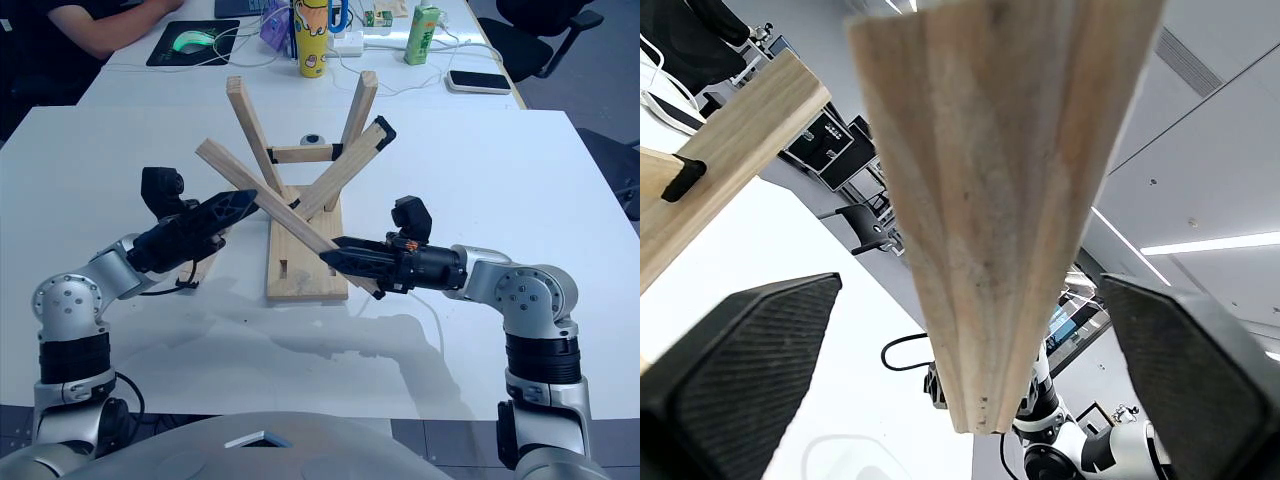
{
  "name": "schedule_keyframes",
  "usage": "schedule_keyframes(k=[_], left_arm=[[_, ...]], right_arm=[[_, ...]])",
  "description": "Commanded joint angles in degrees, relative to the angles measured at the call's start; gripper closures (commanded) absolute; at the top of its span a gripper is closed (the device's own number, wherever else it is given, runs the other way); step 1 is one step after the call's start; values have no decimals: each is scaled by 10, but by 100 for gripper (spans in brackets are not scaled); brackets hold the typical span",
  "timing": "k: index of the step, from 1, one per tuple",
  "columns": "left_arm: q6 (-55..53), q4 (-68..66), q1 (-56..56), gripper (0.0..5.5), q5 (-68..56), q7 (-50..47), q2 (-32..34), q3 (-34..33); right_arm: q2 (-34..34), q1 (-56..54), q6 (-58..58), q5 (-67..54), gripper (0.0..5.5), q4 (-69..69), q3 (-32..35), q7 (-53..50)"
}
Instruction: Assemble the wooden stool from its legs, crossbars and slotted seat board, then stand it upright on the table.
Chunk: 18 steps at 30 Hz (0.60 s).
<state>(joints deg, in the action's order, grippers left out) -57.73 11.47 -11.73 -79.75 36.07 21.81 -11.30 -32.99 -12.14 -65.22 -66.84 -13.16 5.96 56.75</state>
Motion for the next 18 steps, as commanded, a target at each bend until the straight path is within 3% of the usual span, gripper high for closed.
schedule_keyframes(k=[1, 14, 18], left_arm=[[-7, -5, -11, 139, -5, 4, 9, -3], [-19, 7, 1, 329, 1, 17, 14, 3], [-16, 6, 2, 348, 10, 23, 19, 2]], right_arm=[[-12, 1, 6, 3, 343, -12, -4, 16], [-17, 3, 7, 16, 343, -2, -10, 31], [-26, 8, 15, 33, 343, 4, -21, 42]])
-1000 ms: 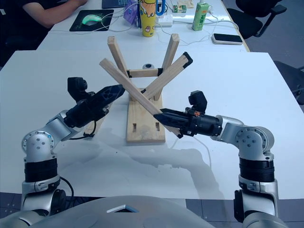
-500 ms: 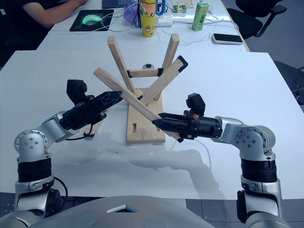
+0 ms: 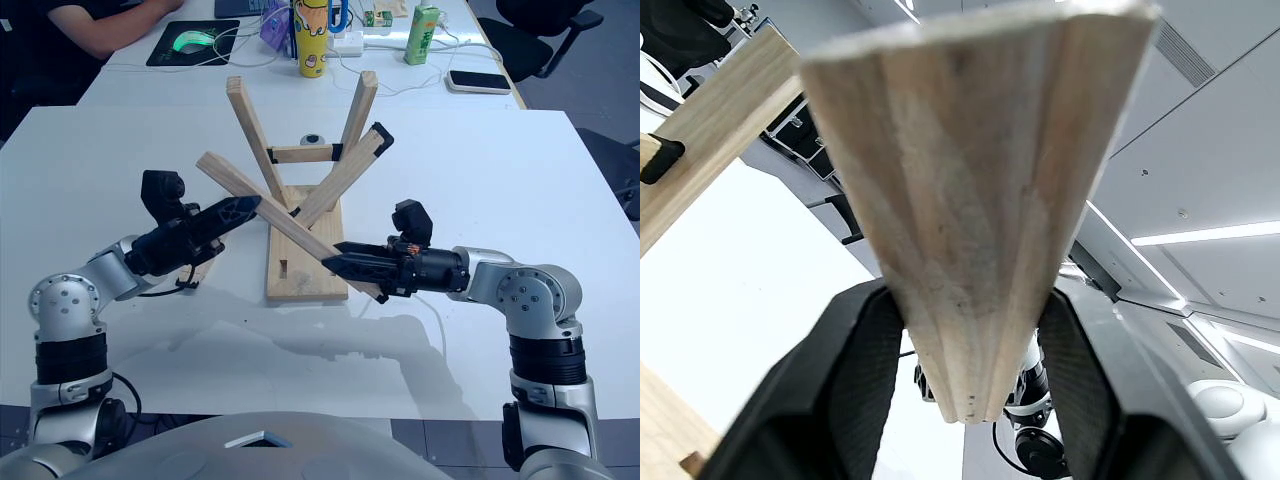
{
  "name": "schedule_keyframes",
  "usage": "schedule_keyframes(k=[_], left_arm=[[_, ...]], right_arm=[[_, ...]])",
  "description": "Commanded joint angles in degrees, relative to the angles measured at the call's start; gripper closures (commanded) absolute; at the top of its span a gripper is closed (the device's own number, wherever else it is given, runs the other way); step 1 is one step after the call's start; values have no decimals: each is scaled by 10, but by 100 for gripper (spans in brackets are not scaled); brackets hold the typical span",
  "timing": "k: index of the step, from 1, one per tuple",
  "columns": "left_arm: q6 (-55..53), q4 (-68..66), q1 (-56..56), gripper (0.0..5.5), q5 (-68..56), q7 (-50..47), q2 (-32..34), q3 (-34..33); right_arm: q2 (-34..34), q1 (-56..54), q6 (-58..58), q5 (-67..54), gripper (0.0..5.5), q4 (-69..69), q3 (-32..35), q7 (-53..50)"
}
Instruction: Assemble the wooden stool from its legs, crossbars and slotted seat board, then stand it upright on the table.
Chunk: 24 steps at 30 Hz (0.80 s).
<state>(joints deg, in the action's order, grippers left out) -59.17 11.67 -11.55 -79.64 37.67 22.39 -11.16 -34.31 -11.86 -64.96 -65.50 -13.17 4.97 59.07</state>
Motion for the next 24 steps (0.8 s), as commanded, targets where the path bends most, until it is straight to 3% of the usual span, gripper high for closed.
schedule_keyframes(k=[1, 7, 8, 16, 20, 24], left_arm=[[-1, 4, 1, 348, 12, 9, 15, 1], [8, 8, 13, 348, 37, 22, 17, 7], [11, 7, 15, 348, 40, 22, 16, 5], [21, -3, 24, 348, 49, 33, 37, -31], [21, -22, 34, 348, 56, 54, 85, -76], [28, -58, 32, 348, 65, 80, 132, -124]], right_arm=[[-15, 7, 15, 24, 343, 7, -14, 22], [-16, 13, 50, 64, 343, 21, -26, 36], [-15, 10, 47, 59, 307, 27, -22, 36], [-14, 14, 84, 78, 188, 53, -2, 40], [-35, 43, 201, 196, 117, 60, -32, 46], [-54, 57, 337, 322, 111, 19, -90, 64]])
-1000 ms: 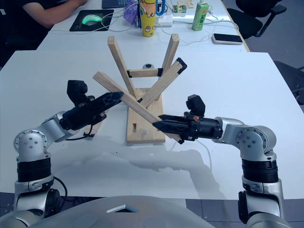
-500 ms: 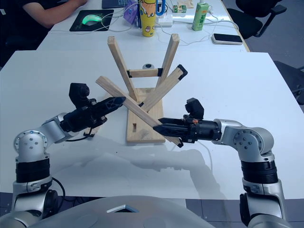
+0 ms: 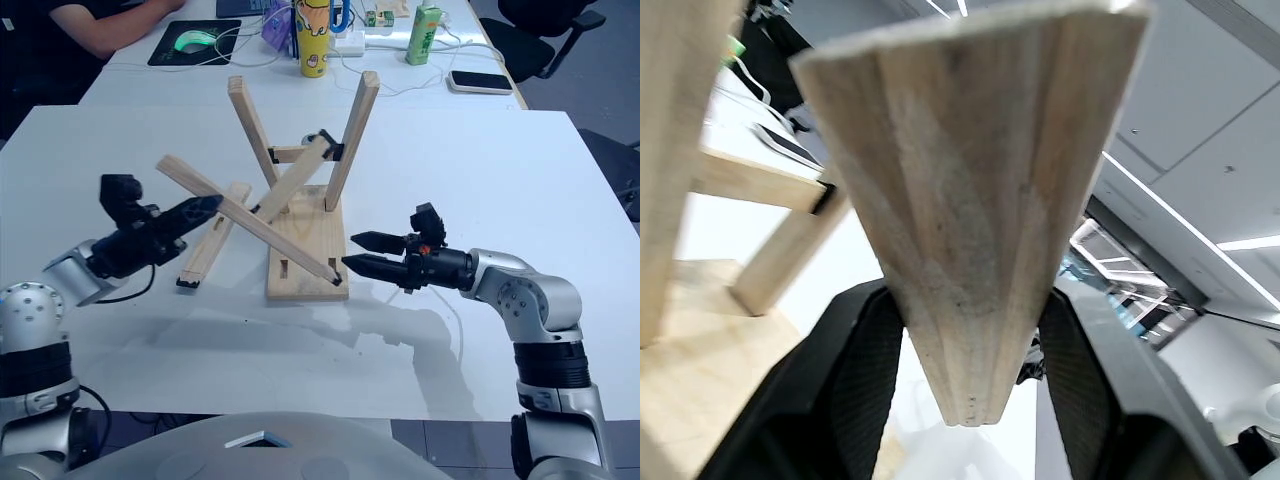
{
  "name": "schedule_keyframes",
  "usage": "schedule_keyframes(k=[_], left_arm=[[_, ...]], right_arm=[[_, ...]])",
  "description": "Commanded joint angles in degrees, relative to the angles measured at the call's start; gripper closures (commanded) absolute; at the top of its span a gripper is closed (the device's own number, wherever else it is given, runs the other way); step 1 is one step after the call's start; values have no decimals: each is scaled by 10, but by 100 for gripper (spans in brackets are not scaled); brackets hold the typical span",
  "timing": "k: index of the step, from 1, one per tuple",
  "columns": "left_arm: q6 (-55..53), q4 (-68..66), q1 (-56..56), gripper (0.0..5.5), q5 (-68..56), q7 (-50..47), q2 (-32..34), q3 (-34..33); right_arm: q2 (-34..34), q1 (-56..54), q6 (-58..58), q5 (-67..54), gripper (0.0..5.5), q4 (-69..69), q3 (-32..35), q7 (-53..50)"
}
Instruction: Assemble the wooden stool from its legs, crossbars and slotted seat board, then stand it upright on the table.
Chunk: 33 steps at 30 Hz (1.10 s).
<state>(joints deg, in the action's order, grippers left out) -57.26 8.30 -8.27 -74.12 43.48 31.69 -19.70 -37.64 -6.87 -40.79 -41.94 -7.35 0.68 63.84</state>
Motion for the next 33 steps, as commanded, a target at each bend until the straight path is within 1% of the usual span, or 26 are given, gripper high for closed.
schedule_keyframes(k=[1, 3, 5, 8, 9, 12, 18, 20, 23, 26, 27, 29, 30, 33], left_arm=[[12, -31, -1, 348, 13, 27, 49, -48], [16, -41, -3, 348, 20, 37, 62, -60], [25, -42, -8, 348, 29, 42, 64, -62], [36, -17, -12, 348, 43, 34, 52, -47], [42, -8, -11, 348, 52, 33, 48, -41], [63, 16, -3, 348, 74, 28, 38, -30], [106, 36, -3, 348, 120, 31, 30, -19], [115, 40, -3, 348, 130, 31, 30, -15], [144, 48, -5, 348, 172, 32, 34, 3], [178, 59, -12, 348, 221, 36, 35, 31], [191, 65, -15, 348, 237, 36, 34, 38], [220, 76, -19, 348, 272, 38, 35, 54], [232, 79, -19, 348, 285, 38, 35, 60], [244, 80, -18, 348, 302, 45, 37, 71]], right_arm=[[-27, 8, 131, 125, 111, -46, -69, 19], [-30, 11, 204, 197, 111, -52, -107, 15], [-15, 10, 277, 260, 111, -51, -136, -7], [5, 9, 408, 393, 111, -22, -186, -76], [8, 9, 438, 420, 111, -9, -196, -89], [19, -2, 492, 467, 111, 37, -200, -129], [33, -34, 531, 503, 111, 103, -183, -184], [36, -40, 535, 502, 111, 114, -181, -187], [35, -33, 529, 466, 111, 99, -172, -168], [36, -7, 423, 338, 111, 38, -127, -130], [42, -2, 358, 264, 111, 9, -101, -126], [73, -3, 264, 161, 140, -26, -56, -160], [85, -5, 235, 133, 159, -35, -43, -175], [94, -4, 198, 117, 204, -52, -35, -197]])
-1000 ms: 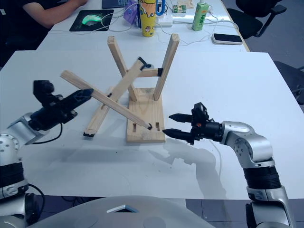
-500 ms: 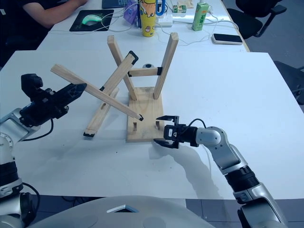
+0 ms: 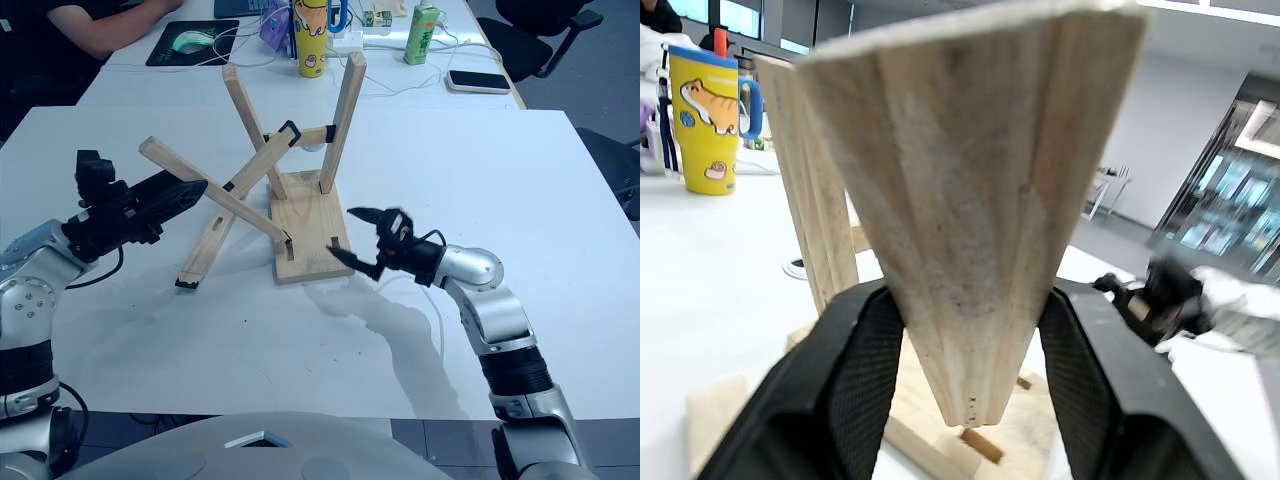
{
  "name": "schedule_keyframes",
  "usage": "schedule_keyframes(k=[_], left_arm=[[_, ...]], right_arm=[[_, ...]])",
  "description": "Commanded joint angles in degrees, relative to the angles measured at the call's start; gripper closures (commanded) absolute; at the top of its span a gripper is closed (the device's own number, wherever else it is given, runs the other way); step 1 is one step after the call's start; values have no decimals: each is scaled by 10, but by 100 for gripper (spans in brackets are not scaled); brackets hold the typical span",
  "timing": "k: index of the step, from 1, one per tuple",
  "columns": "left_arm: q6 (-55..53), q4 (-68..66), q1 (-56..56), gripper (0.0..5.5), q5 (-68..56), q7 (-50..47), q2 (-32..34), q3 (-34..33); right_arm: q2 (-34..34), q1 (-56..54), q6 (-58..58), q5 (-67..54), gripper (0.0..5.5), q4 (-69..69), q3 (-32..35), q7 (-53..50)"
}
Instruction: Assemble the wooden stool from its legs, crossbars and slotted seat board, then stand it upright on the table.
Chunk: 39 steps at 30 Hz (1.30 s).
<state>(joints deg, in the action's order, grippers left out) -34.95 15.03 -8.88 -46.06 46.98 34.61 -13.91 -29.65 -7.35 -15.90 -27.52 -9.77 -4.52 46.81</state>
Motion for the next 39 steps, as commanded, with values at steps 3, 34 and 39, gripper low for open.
schedule_keyframes(k=[3, 34, 39], left_arm=[[25, 16, -37, 348, 42, 46, 23, 54], [58, -52, -92, 348, 127, 166, 95, 110], [66, -60, -97, 348, 133, 175, 100, 117]], right_arm=[[94, 25, -30, 50, 253, 20, -23, -138], [187, 59, -50, 207, 437, 130, -124, -222], [189, 56, -53, 213, 437, 136, -126, -218]])
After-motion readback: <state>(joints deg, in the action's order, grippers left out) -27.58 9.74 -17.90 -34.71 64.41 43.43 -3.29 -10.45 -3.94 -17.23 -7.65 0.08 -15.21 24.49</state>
